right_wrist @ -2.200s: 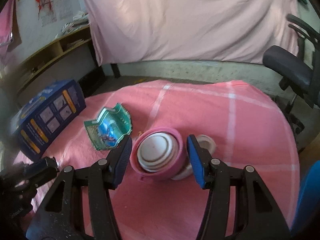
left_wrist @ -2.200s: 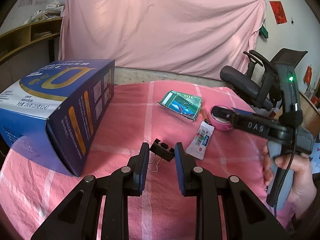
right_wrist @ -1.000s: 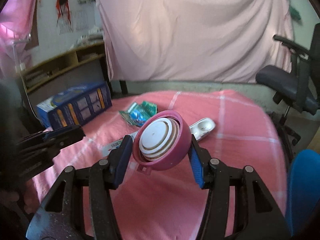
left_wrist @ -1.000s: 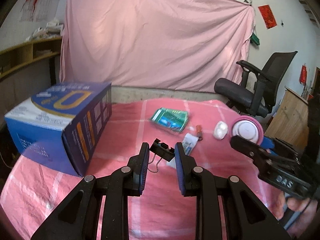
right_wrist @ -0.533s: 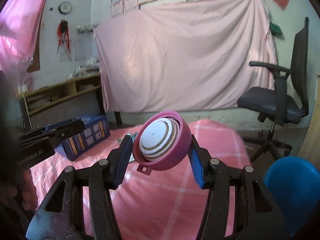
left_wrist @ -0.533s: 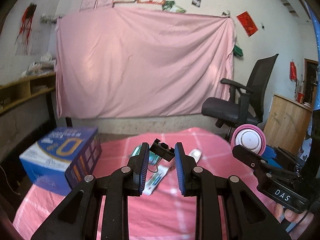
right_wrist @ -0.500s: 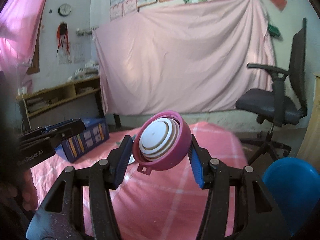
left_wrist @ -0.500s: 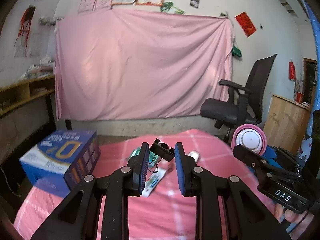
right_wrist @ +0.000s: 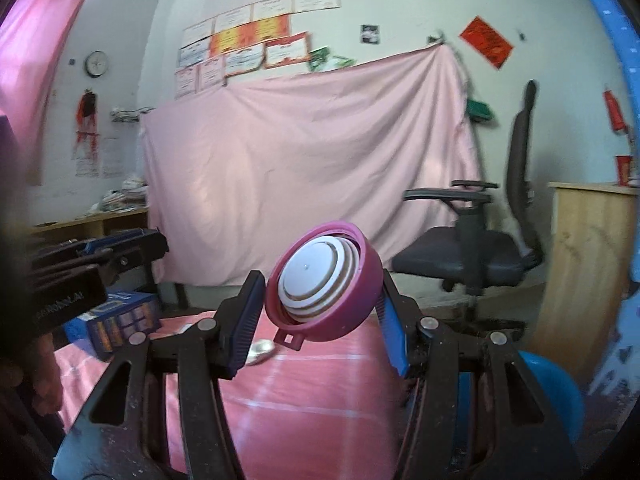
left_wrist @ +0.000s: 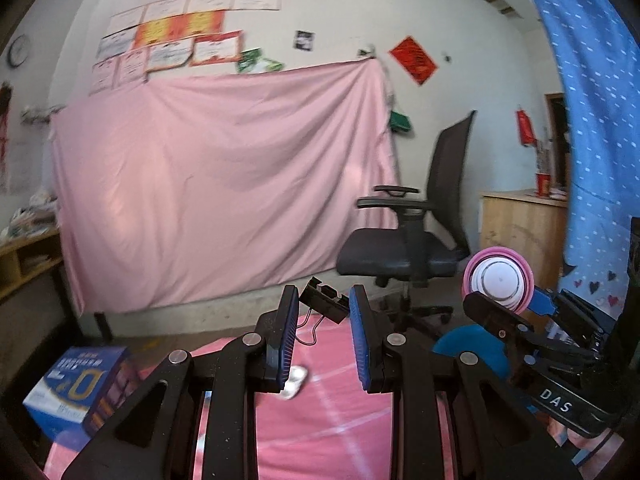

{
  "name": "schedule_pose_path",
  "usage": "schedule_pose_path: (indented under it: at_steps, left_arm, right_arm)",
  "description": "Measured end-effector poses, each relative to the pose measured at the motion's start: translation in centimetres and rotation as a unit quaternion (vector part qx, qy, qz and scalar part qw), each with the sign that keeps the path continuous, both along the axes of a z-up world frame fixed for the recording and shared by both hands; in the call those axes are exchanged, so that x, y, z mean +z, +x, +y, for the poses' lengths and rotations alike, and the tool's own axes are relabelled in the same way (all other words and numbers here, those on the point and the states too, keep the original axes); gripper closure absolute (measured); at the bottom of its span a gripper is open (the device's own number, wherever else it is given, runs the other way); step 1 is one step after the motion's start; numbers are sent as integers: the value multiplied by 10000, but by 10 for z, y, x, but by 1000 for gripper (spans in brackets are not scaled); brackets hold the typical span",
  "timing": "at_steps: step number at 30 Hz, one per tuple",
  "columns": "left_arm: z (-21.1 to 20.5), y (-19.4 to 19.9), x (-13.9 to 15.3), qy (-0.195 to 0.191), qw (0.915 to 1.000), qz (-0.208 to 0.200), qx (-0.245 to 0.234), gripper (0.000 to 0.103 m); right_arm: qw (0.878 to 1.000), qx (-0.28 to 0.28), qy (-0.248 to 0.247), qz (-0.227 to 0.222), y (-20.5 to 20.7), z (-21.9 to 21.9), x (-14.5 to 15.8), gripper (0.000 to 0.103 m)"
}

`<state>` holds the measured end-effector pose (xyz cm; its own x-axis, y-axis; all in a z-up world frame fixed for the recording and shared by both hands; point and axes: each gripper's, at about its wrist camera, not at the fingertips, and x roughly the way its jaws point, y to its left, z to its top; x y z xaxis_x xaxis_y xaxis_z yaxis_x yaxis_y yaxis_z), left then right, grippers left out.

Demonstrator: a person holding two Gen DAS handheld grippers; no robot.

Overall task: Collect trash
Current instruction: 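Carry clip and tape roll to the blue bucket and open both tools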

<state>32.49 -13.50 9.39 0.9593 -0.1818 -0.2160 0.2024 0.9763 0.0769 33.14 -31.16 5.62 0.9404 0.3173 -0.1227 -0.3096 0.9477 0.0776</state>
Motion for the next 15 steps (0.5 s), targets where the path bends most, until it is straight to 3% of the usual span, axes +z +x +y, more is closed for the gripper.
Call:
schedule_pose_path:
  at_steps: [8,15]
  left_arm:
    - [-71,16,-1,203,9981,78,-574,81]
    - [-119,38,-15,91,9932,347,-1104,81]
  right_arm:
    - [9976,-634,217,159,-1,-58,-6,24]
    - [9915,-1113,381,557,7,-100,-19,24]
